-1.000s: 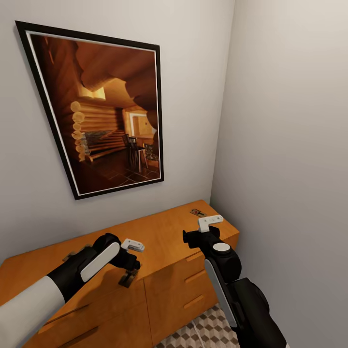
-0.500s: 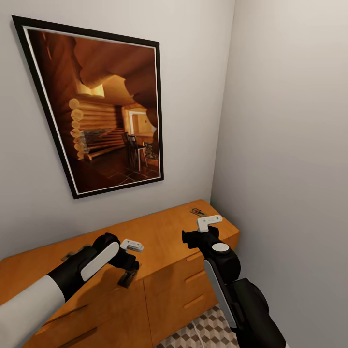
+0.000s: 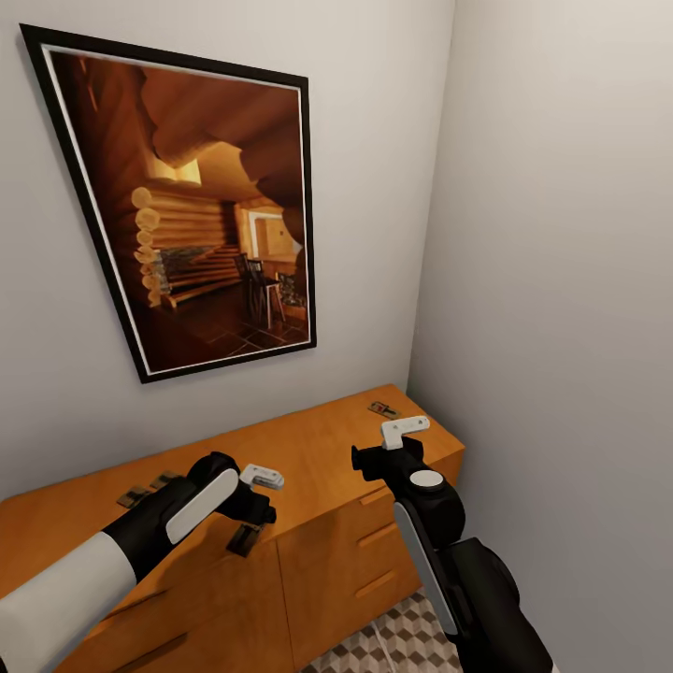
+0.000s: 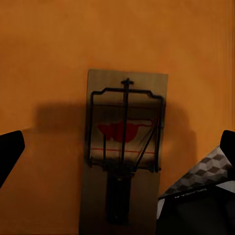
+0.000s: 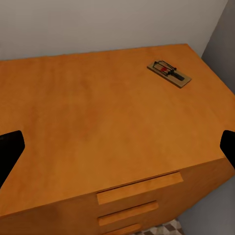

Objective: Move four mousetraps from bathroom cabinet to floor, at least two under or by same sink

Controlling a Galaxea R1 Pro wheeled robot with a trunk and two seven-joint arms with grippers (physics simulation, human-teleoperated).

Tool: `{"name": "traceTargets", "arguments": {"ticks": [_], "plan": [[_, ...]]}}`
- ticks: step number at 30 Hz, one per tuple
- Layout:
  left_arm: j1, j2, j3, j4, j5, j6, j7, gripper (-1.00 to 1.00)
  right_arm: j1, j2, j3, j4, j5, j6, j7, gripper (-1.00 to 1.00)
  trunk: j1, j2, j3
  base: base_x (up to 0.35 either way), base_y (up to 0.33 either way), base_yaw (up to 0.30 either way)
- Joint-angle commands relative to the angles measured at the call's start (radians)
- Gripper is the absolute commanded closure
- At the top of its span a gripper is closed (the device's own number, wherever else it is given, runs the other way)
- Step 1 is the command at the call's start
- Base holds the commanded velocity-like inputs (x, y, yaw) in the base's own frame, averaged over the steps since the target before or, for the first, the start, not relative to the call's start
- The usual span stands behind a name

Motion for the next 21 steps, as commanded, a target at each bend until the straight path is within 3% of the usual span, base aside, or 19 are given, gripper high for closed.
{"name": "traceTargets", "arguments": {"ticks": [1,13,21], "plan": [[0.0,-0.003,0.0,0.002,-0.001,0.0,0.0,-1.0,0.0,0.0,0.0,0.0,0.0,0.0,0.0,-1.0,0.0,0.0,0.0,0.0,0.0,0.0],[-0.001,-0.016,0.0,0.011,-0.001,0.0,0.0,-1.0,0.0,0.0,0.0,0.0,0.0,0.0,0.0,-1.0,0.0,0.0,0.0,0.0,0.0,0.0],[-0.001,-0.017,0.0,0.014,-0.001,0.0,0.0,-1.0,0.0,0.0,0.0,0.0,0.0,0.0,0.0,-1.0,0.031,-0.056,-0.025,0.0,0.0,0.0]]}}
